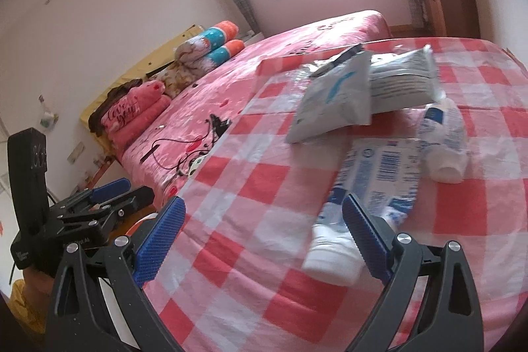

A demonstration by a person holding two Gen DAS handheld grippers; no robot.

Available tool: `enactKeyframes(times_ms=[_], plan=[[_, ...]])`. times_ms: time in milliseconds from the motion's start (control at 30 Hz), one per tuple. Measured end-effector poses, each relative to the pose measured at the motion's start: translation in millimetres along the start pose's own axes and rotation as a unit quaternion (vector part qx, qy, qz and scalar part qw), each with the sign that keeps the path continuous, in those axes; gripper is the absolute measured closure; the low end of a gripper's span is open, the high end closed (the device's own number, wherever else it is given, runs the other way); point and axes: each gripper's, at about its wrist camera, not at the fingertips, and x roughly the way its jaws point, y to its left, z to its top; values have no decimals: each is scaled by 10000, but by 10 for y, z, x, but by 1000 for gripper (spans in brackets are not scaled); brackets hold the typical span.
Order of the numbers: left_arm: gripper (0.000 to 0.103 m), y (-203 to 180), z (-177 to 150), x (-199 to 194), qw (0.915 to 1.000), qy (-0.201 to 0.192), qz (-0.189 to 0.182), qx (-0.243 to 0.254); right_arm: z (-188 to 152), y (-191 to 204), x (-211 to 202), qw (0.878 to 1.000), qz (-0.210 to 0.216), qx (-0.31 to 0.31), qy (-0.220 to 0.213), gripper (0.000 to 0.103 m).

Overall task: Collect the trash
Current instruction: 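Move both tools back over the checked sheet toward the remaining trash, then grasp a second white milk carton with left tool while right tool grasps a grey printed bag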

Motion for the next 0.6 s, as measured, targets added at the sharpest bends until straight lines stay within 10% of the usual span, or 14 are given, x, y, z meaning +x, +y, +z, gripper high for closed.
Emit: enactKeyframes(times_ms=[600], plan=[[15,-731,859,562,9961,-86,-714,508,350,-890,-318,9941,-464,973,-75,8]])
